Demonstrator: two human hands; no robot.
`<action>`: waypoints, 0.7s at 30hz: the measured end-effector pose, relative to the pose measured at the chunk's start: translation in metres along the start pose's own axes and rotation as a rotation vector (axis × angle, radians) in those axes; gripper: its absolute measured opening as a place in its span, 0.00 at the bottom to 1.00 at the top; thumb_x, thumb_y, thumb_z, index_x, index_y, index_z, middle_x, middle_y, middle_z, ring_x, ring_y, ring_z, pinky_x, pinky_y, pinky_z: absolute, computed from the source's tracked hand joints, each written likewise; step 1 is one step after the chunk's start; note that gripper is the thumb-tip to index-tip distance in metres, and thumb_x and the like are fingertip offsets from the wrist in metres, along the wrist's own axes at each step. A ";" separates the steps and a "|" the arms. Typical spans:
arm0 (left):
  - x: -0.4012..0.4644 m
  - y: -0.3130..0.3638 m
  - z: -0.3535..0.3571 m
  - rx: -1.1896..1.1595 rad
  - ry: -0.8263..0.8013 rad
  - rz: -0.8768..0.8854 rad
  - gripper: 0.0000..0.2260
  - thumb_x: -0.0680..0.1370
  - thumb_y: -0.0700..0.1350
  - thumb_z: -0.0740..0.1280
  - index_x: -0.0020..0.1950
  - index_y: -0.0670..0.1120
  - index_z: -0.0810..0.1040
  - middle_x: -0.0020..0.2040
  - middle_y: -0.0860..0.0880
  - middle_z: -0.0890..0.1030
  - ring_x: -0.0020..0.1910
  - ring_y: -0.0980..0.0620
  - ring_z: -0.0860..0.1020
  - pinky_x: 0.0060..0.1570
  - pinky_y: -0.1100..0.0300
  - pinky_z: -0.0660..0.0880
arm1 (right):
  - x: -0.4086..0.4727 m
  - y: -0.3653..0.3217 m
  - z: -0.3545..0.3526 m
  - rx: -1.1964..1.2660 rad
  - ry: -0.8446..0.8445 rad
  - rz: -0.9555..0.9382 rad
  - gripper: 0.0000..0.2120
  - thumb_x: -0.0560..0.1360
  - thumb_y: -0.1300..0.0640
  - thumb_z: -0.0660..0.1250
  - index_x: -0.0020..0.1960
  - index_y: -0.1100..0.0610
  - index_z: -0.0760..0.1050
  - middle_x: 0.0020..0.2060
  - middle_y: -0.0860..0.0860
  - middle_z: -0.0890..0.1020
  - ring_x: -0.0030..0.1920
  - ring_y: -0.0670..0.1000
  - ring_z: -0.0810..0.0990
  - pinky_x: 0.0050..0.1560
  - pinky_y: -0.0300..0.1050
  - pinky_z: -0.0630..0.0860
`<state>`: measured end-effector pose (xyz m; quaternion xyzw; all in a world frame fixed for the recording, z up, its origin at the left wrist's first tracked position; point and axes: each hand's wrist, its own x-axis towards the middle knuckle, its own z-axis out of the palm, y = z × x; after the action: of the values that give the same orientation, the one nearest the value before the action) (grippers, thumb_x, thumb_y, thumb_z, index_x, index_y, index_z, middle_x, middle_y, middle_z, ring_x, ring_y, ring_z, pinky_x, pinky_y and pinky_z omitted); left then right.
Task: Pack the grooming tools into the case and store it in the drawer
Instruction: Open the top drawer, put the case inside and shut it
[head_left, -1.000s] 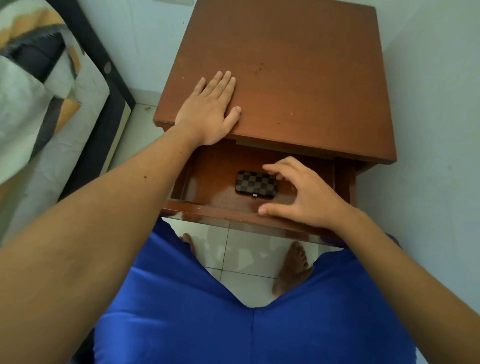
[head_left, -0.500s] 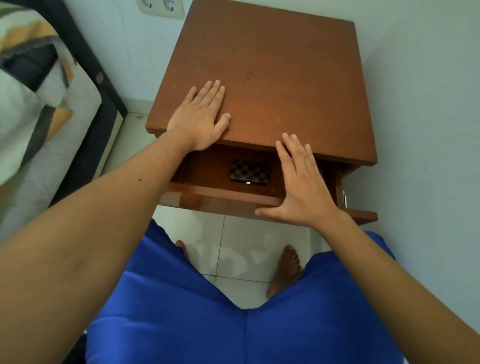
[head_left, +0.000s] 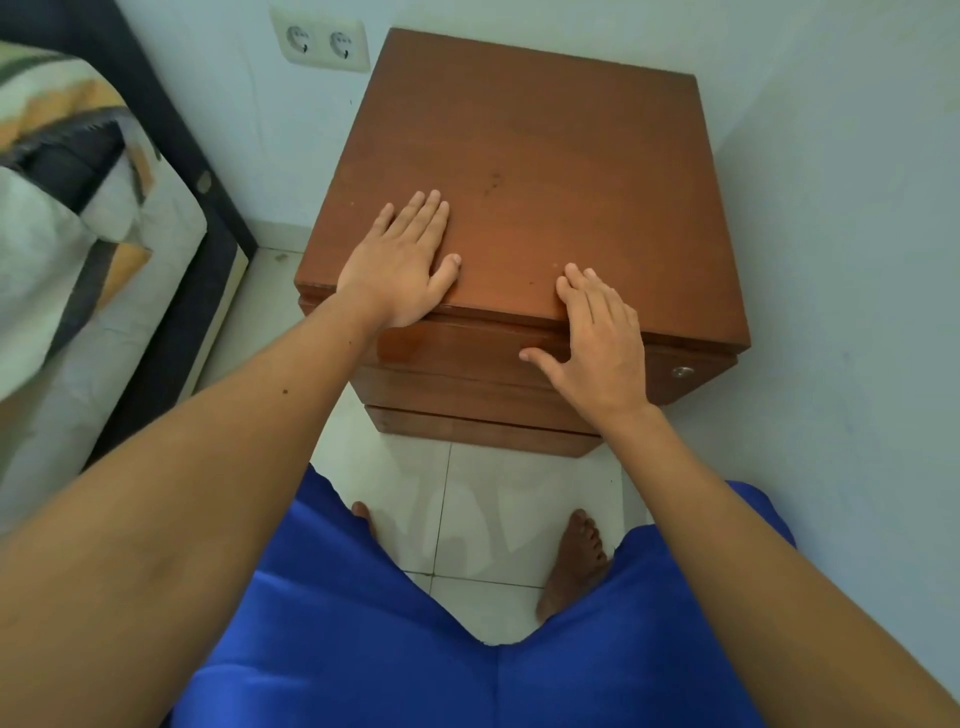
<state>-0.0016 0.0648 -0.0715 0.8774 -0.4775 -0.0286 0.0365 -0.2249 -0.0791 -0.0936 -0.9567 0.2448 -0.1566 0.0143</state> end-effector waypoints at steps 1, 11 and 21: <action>0.000 0.000 0.000 0.000 0.002 0.001 0.32 0.86 0.61 0.43 0.87 0.45 0.47 0.87 0.47 0.48 0.86 0.50 0.45 0.84 0.48 0.43 | 0.002 -0.003 0.002 0.003 0.017 0.024 0.43 0.70 0.37 0.78 0.75 0.59 0.71 0.77 0.55 0.72 0.79 0.58 0.69 0.75 0.57 0.69; 0.001 0.000 0.004 -0.003 0.019 -0.008 0.34 0.85 0.62 0.40 0.87 0.46 0.47 0.87 0.47 0.48 0.86 0.49 0.45 0.84 0.48 0.44 | 0.007 -0.001 0.007 -0.009 0.022 0.054 0.40 0.67 0.38 0.80 0.71 0.58 0.74 0.74 0.54 0.76 0.75 0.58 0.72 0.68 0.56 0.73; 0.001 -0.001 0.006 -0.007 0.024 -0.005 0.33 0.85 0.62 0.40 0.87 0.45 0.47 0.87 0.47 0.48 0.86 0.50 0.45 0.84 0.48 0.44 | 0.015 0.000 -0.004 0.096 0.077 0.041 0.24 0.81 0.37 0.62 0.64 0.55 0.78 0.66 0.51 0.80 0.65 0.54 0.77 0.60 0.51 0.72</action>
<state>-0.0007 0.0640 -0.0778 0.8786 -0.4749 -0.0197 0.0454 -0.2141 -0.0862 -0.0853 -0.9430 0.2566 -0.2047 0.0540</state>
